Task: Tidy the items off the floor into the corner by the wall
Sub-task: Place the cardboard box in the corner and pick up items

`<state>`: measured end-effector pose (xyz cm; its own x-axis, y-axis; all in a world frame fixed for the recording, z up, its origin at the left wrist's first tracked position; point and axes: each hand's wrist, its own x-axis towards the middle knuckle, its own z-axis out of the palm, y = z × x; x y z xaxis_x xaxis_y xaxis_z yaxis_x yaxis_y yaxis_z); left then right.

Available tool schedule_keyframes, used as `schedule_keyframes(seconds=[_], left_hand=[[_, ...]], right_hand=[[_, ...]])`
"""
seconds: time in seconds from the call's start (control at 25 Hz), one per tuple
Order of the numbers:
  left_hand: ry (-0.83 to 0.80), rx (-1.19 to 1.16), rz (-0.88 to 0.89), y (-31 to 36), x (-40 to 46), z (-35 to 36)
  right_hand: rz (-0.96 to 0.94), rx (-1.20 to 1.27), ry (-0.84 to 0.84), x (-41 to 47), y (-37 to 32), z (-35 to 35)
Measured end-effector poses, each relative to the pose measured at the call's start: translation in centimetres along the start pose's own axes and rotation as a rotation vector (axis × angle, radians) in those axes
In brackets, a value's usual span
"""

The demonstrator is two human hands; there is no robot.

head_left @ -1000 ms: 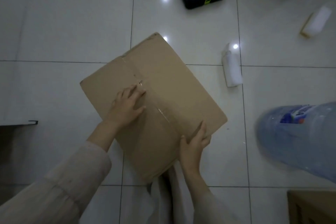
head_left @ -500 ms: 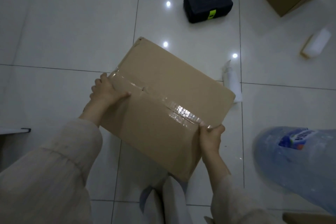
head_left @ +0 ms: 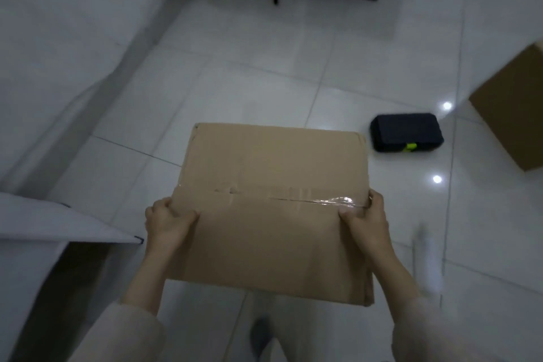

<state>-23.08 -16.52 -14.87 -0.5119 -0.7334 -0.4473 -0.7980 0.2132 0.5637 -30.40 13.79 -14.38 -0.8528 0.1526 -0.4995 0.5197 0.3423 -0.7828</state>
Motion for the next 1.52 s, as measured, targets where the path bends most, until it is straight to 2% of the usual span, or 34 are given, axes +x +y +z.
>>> schedule_keyframes(seconds=[0.4,0.56,0.72,0.88,1.04,1.12,1.32,1.52], left_hand=[[0.375,-0.459,-0.249,9.5,12.1,-18.3],[0.462,-0.533,-0.365,10.4,18.3,-21.2],[0.532,-0.569,-0.555,10.8,23.4,-23.3],[0.569,-0.591,-0.675,9.1,28.5,-25.4],[0.585,-0.594,-0.779,2.2,34.5,-24.6],[0.588,-0.626,-0.8,-1.7,38.0,-23.9],[0.649,-0.686,-0.817,-2.4,44.2,-26.1],[0.675,-0.685,-0.873,-6.9,49.5,-23.7]], right_hand=[[-0.415,-0.153,-0.355,6.8,-32.3,18.3],[-0.511,-0.202,-0.473,9.5,-40.3,26.9],[-0.54,-0.263,-0.632,12.4,-45.6,35.5],[-0.546,-0.381,-0.78,14.2,-48.4,44.1],[-0.517,-0.474,-0.916,15.4,-49.2,55.0],[-0.49,-0.51,-0.947,15.9,-48.6,60.3],[-0.419,-0.551,-0.96,18.4,-45.1,70.6],[-0.386,-0.63,-1.018,21.1,-40.4,77.8]])
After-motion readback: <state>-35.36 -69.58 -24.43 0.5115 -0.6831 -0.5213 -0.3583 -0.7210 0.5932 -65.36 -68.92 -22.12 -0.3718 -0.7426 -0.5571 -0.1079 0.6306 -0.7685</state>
